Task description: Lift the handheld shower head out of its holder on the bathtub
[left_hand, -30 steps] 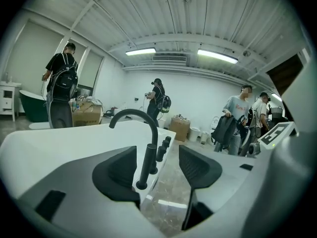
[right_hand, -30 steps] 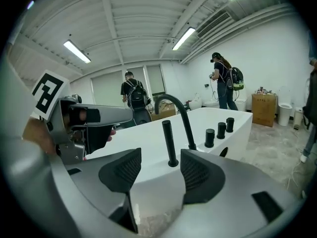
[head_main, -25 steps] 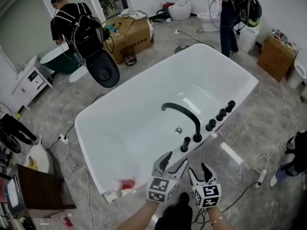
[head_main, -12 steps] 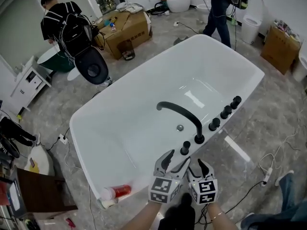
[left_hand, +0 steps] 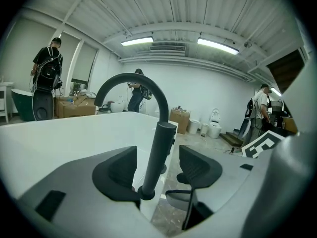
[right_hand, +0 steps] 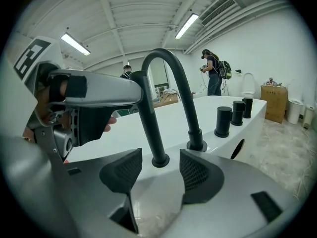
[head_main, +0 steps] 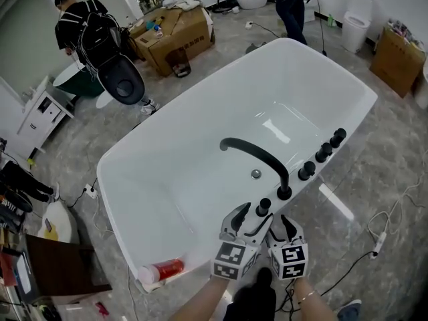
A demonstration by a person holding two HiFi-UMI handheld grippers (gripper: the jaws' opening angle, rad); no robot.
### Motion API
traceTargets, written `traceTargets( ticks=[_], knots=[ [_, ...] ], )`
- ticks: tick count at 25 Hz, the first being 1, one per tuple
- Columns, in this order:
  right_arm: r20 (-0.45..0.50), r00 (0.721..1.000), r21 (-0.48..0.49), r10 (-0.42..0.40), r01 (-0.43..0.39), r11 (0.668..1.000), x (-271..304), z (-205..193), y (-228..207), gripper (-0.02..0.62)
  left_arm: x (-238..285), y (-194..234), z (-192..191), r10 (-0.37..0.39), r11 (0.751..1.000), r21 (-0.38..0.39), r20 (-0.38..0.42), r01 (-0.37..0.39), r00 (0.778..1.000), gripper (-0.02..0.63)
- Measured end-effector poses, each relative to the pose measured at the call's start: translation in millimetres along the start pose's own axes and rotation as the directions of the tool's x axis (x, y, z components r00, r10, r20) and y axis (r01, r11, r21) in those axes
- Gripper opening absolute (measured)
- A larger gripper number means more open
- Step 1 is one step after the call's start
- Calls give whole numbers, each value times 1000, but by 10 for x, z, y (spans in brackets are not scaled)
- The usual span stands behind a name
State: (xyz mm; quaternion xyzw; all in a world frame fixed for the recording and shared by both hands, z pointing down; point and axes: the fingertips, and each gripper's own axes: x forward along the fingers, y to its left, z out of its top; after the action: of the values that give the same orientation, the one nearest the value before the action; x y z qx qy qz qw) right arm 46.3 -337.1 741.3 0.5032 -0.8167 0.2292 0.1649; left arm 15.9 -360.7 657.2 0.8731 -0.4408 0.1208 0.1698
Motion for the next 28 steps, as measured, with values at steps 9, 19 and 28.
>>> traceTargets(
  ticks=[9,19,28],
  knots=[
    [-18,999,-4,27,-27,1000,35,-111,-26,241,278,-20,51,-22,999,48,-24,23,999,240],
    [-14,998,-36,57,-57,998,119,-40,-24,239,372,-35,7,-57,993,103,-77,64,995,169],
    [-10,996,-86,91,-91,992,265,88,50,241,358,-47,18,-105,980,154,-128,124,986,161]
  ],
)
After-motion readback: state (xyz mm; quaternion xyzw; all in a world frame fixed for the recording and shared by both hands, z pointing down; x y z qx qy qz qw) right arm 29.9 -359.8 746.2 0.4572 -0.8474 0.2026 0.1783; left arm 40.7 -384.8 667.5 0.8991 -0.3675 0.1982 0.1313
